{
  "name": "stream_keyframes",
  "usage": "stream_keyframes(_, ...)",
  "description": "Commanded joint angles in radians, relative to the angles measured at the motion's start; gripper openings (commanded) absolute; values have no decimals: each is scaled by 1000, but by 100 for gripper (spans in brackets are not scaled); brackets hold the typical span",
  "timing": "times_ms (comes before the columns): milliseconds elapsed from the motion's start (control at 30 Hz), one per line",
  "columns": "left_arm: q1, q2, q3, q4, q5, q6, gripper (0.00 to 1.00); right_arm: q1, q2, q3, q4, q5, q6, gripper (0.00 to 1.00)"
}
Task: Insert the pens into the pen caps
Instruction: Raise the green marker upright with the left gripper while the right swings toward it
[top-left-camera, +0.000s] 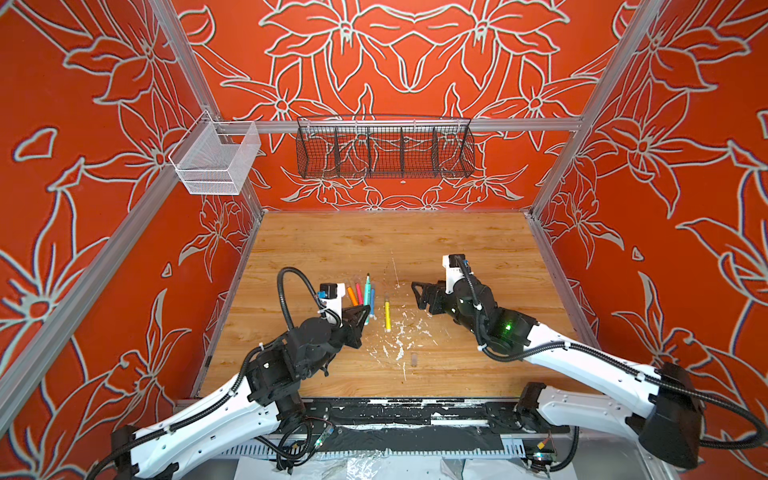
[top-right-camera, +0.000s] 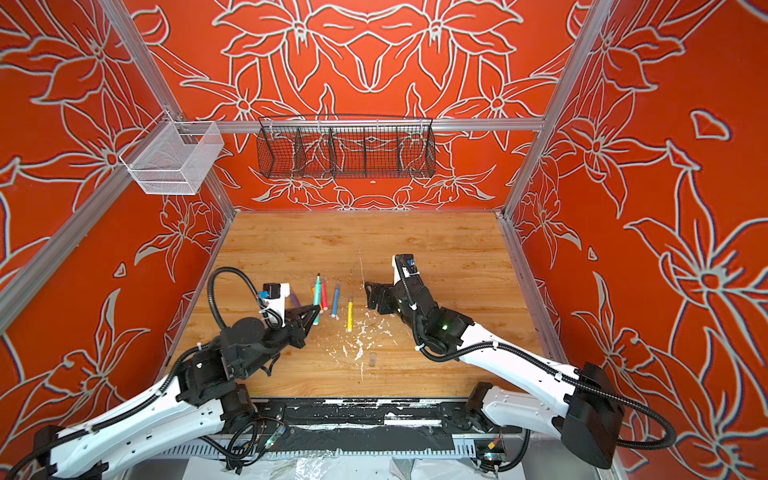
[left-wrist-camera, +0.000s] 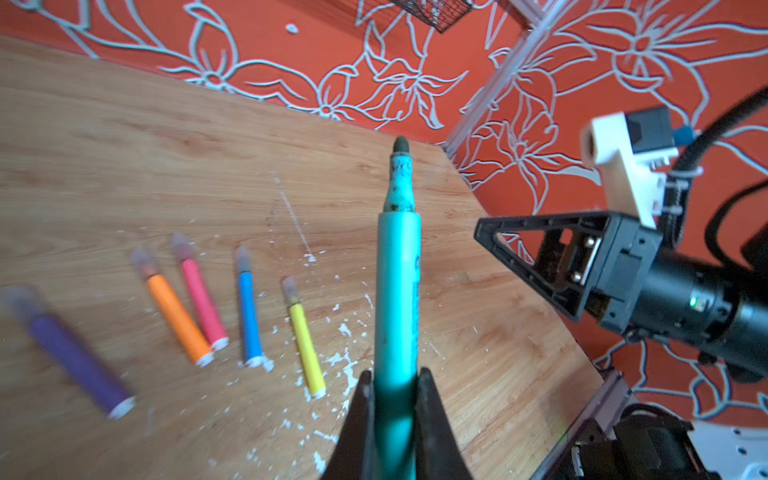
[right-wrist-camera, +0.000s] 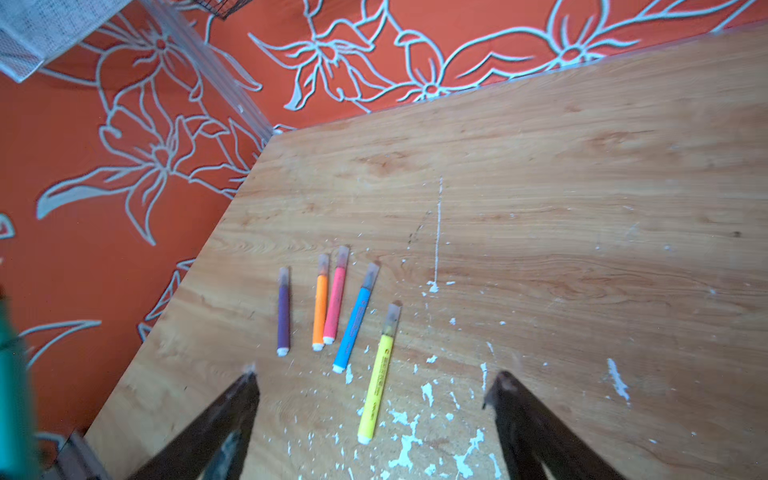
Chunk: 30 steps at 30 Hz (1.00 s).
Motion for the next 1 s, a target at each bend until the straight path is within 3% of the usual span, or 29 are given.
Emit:
stream_keyframes(0, -7, -15, -126, 219, 141, 88, 0, -7, -2, -3, 27, -144, -4, 85)
stream_keyframes(100, -7, -56, -119, 188, 148, 104, 0, -6, 10, -38, 102, -208, 25, 85)
stream_keyframes(233, -7, -96, -155, 247, 260, 141, 0, -5, 57, -37, 170, -295, 65, 82)
stream_keyframes(400, -7, -91, -161, 250, 259, 142, 0, 0, 140, -9, 240, -404, 120, 74)
stream_keyframes(733, -7, -29, -127, 200, 112, 103, 0, 12, 131, -51, 249, -307, 154, 69)
stream_keyframes(967, -7, 17, -109, 204, 115, 100, 0, 35, 95, -76, 290, -305, 155, 62)
